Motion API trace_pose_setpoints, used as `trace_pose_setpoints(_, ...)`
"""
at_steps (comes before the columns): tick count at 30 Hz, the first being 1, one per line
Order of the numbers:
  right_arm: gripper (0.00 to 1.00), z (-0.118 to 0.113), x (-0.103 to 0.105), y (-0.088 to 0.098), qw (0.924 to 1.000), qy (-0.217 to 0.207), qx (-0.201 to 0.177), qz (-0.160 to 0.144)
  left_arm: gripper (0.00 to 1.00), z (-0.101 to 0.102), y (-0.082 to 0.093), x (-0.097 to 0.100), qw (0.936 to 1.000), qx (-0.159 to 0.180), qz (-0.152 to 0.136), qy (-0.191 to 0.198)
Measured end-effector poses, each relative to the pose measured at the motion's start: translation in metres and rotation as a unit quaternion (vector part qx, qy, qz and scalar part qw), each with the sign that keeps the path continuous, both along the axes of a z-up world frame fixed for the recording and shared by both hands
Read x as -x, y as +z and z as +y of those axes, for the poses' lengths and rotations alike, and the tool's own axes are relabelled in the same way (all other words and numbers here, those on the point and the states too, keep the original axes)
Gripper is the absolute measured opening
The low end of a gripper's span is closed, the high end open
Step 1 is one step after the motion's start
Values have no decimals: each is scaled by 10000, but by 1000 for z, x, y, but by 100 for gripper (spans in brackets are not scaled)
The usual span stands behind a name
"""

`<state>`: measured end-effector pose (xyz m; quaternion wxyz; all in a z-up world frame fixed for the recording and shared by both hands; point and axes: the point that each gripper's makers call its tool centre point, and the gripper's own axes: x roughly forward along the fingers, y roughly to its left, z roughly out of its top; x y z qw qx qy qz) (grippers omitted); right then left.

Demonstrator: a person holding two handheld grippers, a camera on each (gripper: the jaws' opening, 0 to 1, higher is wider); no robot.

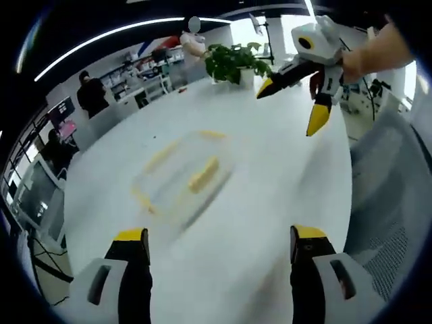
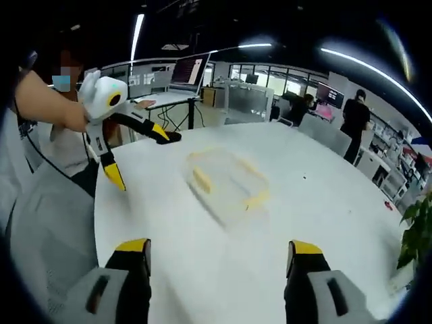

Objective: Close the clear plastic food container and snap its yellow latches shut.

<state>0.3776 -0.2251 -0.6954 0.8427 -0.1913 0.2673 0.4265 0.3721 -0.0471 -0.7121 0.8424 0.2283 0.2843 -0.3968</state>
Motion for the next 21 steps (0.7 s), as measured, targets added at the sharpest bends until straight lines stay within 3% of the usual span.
trace_pose_setpoints(4,82,-2,6,3,9998,-104,-115,-110,83,-2,-1,11,9994,282,77,161)
trace_pose_setpoints(9,81,-2,13,14,9985,-247,-285,-391,83,1,-5,22,9989,355,44,317)
trace_pose_setpoints(14,82,-8,22,11,9977,-379,-351,-440,85,-5,1,33,9965,729,-75,404)
trace_pose_setpoints(21,82,-23,35,15,9960,-539,-519,-484,88,-3,2,48,9949,863,-113,505)
